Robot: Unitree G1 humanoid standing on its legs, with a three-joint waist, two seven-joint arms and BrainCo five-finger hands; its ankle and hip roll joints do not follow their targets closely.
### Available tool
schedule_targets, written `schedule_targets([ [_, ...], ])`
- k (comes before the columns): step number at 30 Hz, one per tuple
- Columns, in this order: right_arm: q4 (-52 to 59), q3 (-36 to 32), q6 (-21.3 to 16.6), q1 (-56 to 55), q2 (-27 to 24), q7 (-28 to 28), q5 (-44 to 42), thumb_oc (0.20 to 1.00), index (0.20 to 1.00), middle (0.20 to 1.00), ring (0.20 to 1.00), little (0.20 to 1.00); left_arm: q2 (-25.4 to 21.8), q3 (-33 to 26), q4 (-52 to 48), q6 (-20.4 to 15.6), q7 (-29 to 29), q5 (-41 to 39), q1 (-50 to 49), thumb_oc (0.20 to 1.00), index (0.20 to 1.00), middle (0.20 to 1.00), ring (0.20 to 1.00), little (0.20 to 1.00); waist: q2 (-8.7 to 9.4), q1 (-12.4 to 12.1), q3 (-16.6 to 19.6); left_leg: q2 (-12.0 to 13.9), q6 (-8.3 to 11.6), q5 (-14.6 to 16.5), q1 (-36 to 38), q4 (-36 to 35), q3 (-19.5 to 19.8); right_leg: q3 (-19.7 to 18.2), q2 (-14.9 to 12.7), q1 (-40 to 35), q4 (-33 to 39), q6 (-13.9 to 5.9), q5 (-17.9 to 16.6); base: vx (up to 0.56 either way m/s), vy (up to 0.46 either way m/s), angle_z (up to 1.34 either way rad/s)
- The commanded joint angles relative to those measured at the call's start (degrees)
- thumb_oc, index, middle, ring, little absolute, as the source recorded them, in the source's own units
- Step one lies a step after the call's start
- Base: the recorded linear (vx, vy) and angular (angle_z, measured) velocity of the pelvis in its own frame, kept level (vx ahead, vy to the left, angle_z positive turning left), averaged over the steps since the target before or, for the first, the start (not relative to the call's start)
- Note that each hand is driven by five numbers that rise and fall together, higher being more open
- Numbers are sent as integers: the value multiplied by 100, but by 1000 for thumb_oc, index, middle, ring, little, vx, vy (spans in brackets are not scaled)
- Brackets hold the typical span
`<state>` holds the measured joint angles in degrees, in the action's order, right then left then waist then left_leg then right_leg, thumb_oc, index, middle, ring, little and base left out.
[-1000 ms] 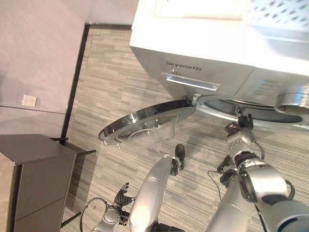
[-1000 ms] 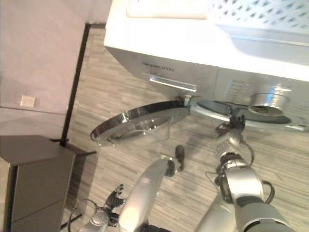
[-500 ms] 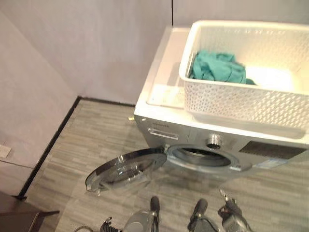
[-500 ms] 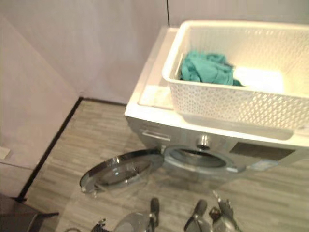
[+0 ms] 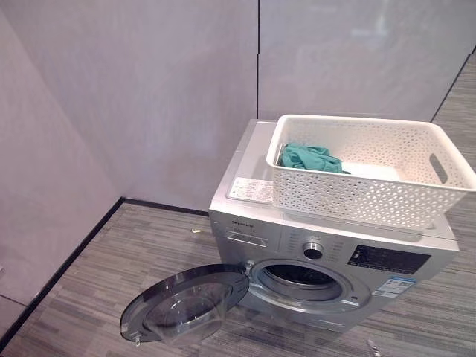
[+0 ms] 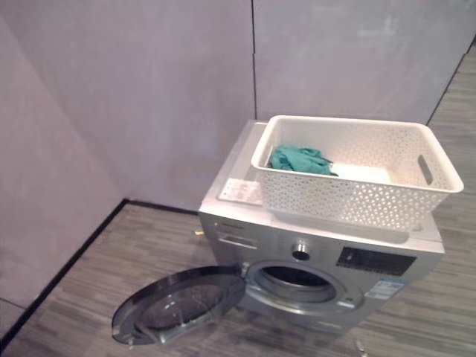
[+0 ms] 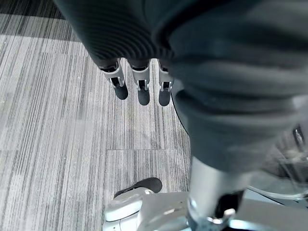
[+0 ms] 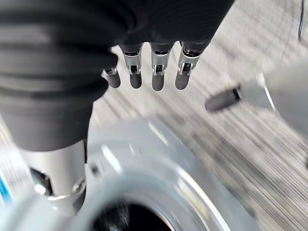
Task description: Grab the laundry basket,head to the washer,open it,put in the laundry and shut it.
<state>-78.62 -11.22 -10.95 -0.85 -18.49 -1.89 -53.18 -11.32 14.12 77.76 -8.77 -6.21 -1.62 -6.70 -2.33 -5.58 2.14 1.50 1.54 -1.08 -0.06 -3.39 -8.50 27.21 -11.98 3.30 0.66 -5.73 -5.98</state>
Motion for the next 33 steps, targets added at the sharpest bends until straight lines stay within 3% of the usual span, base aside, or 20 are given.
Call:
schedule_targets([
  [1, 455, -263, -303, 449, -280, -169, 89, 1000, 1000, 1000, 1000, 1000, 24, -363, 246, -152, 109, 134, 506, 1000, 1000, 1000, 1000, 1000, 170, -18, -313, 149, 286, -306, -123, -161, 119, 18, -48, -610, 346, -367, 66, 69, -8, -5],
  [4, 1196, -712, -504, 312, -864, -407, 338, 1000, 1000, 1000, 1000, 1000, -54, -512, 303, -122, 145, 359, 410, 1000, 1000, 1000, 1000, 1000, 245, 38, -290, 165, 293, -291, -125, -161, 127, 15, -45, -610, 337, -388, 47, 54, 10, -2],
  [5, 1833, -1104, -727, 189, -1205, -652, 520, 1000, 1000, 1000, 1000, 1000, -101, -672, 373, -95, 169, 367, 408, 1000, 1000, 1000, 1000, 1000, 310, 69, -284, 163, 291, -267, -127, -161, 145, 24, -53, -625, 340, -413, 37, 57, 19, 2],
  [7, 1942, -1302, -821, 169, -1334, -729, 471, 1000, 1000, 1000, 1000, 1000, -97, -710, 400, -93, 181, 354, 383, 1000, 1000, 1000, 1000, 1000, 336, 65, -271, 157, 286, -254, -121, -161, 164, 46, -55, -644, 337, -420, 40, 80, 36, 1],
  [9, 3200, -2156, -1314, 101, -2022, -1357, 924, 1000, 1000, 1000, 1000, 1000, -163, -909, 439, -74, 193, 362, 321, 1000, 1000, 1000, 1000, 1000, 480, 20, -269, 153, 282, -212, -147, -161, 258, 94, -61, -667, 293, -443, 69, 139, 56, 8],
  [12, 3900, -2454, -1720, 438, -2598, -1817, 1200, 1000, 1000, 1000, 1000, 1000, -244, -841, 430, -33, 188, 451, 326, 1000, 1000, 1000, 1000, 1000, 616, -82, -281, 142, 275, -181, -193, -161, 337, 135, -74, -665, 285, -471, 62, 78, 18, 1],
  [15, 4346, -2499, -2096, 1007, -3233, -1480, 541, 1000, 1000, 1000, 1000, 1000, -363, -748, 416, 3, 232, 408, 320, 1000, 1000, 1000, 1000, 1000, 806, -233, -285, 136, 279, -163, -256, -161, 387, 170, -78, -655, 306, -497, 39, 67, 1, 7],
  [18, 4528, -2168, -2163, 1673, -3903, -1300, 398, 1000, 1000, 1000, 1000, 1000, -515, -641, 332, -12, 281, 331, 335, 1000, 1000, 1000, 1000, 1000, 965, -398, -313, 121, 283, -173, -337, -161, 439, 198, -78, -622, 320, -519, 17, 51, -5, 16],
  [19, 4526, -1823, -2082, 2049, -4264, -1162, 427, 1000, 1000, 1000, 1000, 1000, -566, -587, 297, -8, 305, 311, 327, 1000, 1000, 1000, 1000, 1000, 1020, -455, -322, 114, 282, -178, -359, -161, 450, 200, -77, -612, 330, -522, 5, 31, -4, 13],
  [21, 4521, -1582, -2005, 2295, -4460, -1155, 527, 1000, 1000, 1000, 1000, 1000, -620, -539, 271, -10, 326, 315, 326, 1000, 1000, 1000, 1000, 1000, 1069, -511, -330, 111, 277, -180, -373, -161, 463, 217, -79, -605, 331, -526, -6, 37, 1, 8],
  [22, 4200, -380, -1573, 3375, -5136, -832, 829, 1000, 1000, 1000, 1000, 1000, -830, -416, 217, -47, 412, 304, 320, 1000, 1000, 1000, 1000, 1000, 1208, -705, -374, 88, 262, -199, -416, -161, 511, 232, -70, -596, 342, -518, -34, 44, 5, 13],
  [23, 4136, -231, -1580, 3537, -5156, -822, 816, 1000, 1000, 1000, 1000, 1000, -803, -452, 216, -47, 415, 301, 312, 1000, 1000, 1000, 1000, 1000, 1185, -670, -374, 87, 261, -199, -414, -161, 505, 226, -72, -594, 341, -518, -34, 34, 7, 2],
  [25, 3891, 1194, -1065, 4544, -5700, -515, 1643, 1000, 1000, 1000, 1000, 1000, -963, -433, 174, -52, 454, 346, 317, 1000, 1000, 1000, 1000, 1000, 1303, -773, -428, 78, 251, -244, -464, -161, 530, 227, -76, -558, 339, -517, -77, 0, 0, 6],
  [26, 3848, 1357, -1064, 4715, -5700, -523, 1645, 1000, 1000, 1000, 1000, 1000, -931, -463, 175, -51, 454, 345, 309, 1000, 1000, 1000, 1000, 1000, 1276, -745, -426, 78, 250, -243, -464, -161, 524, 220, -77, -554, 338, -516, -77, -3, 3, 21],
  [27, 3679, 2659, -748, 5563, -5931, -108, 2354, 1000, 1000, 1000, 1000, 1000, -1070, -433, 190, -42, 498, 393, 324, 1000, 1000, 1000, 1000, 1000, 1385, -830, -462, 74, 244, -276, -510, -161, 553, 238, -75, -529, 336, -504, -87, 7, -1, 13],
  [28, 3456, 3411, -631, 6216, -5954, -22, 2560, 1000, 1000, 1000, 1000, 1000, -1062, -449, 192, -42, 513, 419, 297, 1000, 1000, 1000, 1000, 1000, 1384, -833, -462, 71, 242, -278, -517, -161, 571, 246, -66, -535, 345, -496, -89, 77, -31, 0],
  [29, 3449, 3939, -561, 6556, -5950, -4, 2877, 1000, 1000, 1000, 1000, 1000, -1054, -478, 197, -35, 526, 435, 281, 1000, 1000, 1000, 1000, 1000, 1381, -841, -454, 111, 289, -162, -468, -161, 617, 181, -7, -591, 369, -544, -12, 89, -40, 4],
  [33, 4126, 5733, -360, 7383, -6363, 655, 3849, 1000, 1000, 1000, 1000, 1000, -1205, -581, 68, -42, 628, 438, 222, 1000, 1000, 1000, 1000, 1000, 1485, -858, -535, 124, 304, -224, -605, -161, 719, 221, 19, -491, 361, -523, -19, 12, -26, 5],
])
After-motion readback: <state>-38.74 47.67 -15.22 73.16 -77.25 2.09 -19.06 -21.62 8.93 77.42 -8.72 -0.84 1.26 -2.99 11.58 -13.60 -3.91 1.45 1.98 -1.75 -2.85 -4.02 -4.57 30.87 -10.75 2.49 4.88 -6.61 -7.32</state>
